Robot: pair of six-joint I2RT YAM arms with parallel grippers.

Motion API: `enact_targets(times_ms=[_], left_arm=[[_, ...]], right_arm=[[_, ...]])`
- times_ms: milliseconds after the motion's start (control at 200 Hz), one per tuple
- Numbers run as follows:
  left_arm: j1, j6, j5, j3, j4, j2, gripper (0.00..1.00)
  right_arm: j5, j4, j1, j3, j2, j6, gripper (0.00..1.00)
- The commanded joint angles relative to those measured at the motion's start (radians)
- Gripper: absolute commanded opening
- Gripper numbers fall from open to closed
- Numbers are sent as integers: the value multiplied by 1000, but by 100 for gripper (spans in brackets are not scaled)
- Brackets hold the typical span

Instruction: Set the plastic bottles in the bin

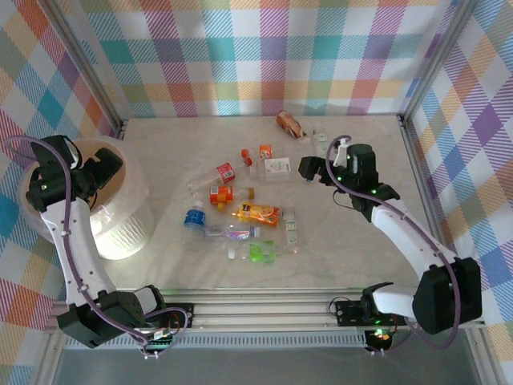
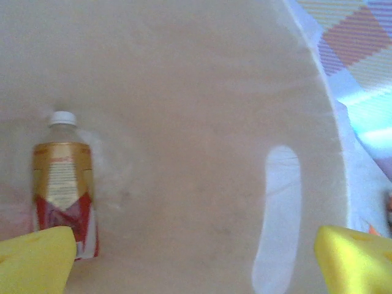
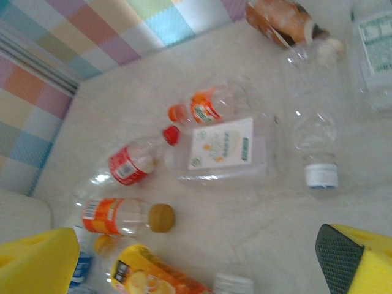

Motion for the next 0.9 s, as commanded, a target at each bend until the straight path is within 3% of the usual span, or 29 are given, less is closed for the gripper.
enact_targets(times_ms=[0, 95, 260, 335, 575, 740, 895], left_arm=[[8, -36, -98, 19, -35, -75, 100], [6, -35, -30, 34, -15, -138, 100], [-26, -76, 398, -4, 132, -213, 100], [-82, -128, 494, -52, 209, -241, 100], [-268, -192, 485, -156, 331, -292, 100], [-299, -189, 439, -194, 334, -287, 100], [-303, -178, 424, -211, 326, -278, 100]], right_arm=[[8, -49, 4, -5, 55, -85, 100], [-1, -101, 5, 36, 146, -190, 100], [122, -199, 5, 165, 334, -175, 99], [134, -185, 5, 209, 411, -169, 93], [219, -176, -8, 414, 640, -142, 84], [309, -217, -15, 559, 766, -76, 78], [314, -249, -22, 661, 849, -89, 73]])
